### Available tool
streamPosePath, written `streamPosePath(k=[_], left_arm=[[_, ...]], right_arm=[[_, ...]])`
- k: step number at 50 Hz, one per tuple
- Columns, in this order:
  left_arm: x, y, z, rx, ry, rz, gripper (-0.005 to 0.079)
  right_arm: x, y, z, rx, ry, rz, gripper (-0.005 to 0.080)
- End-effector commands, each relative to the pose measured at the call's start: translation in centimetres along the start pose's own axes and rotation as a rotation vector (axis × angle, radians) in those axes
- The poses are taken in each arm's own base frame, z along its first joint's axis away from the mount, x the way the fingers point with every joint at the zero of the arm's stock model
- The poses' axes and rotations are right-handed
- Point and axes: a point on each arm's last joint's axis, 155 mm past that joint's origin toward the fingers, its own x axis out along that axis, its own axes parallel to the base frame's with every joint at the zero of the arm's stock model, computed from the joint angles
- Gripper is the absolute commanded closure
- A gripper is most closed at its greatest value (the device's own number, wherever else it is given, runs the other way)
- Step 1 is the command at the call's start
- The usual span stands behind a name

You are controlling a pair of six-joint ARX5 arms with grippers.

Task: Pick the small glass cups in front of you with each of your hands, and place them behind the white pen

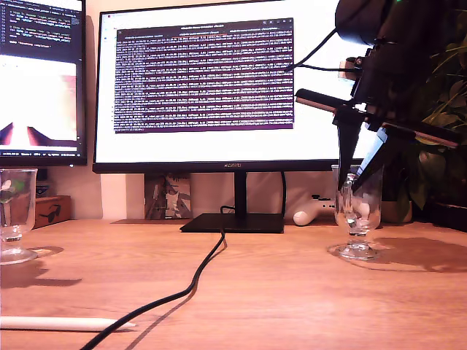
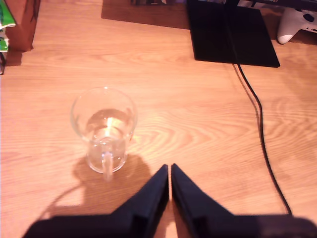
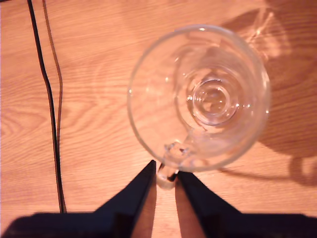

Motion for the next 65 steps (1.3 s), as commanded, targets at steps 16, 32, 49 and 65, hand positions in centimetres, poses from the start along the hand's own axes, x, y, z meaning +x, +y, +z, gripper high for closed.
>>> streamPosePath(k=[16,32,49,65], left_arm=[[2.9,0.9,-1.5,-0.062,0.165,0.026,0.0582],[3.4,2.3,0.2,-0.063,0.304,0.121,0.0505],[5.0,3.7,-2.3,-0.059,0.483,0.168,0.0501],[6.9,5.3,-2.8,-0.021,0.507,0.217,0.0501]], right_arm=[[-0.1,0.2,0.7,-0.052,-0.014,0.005,0.0764],[-0.1,0.2,0.7,-0.074,-0.014,0.006,0.0764],[-0.1,0.2,0.7,-0.080,-0.015,0.006,0.0764],[-0.2,0.4,1.0,-0.080,-0.027,0.015,0.0764]])
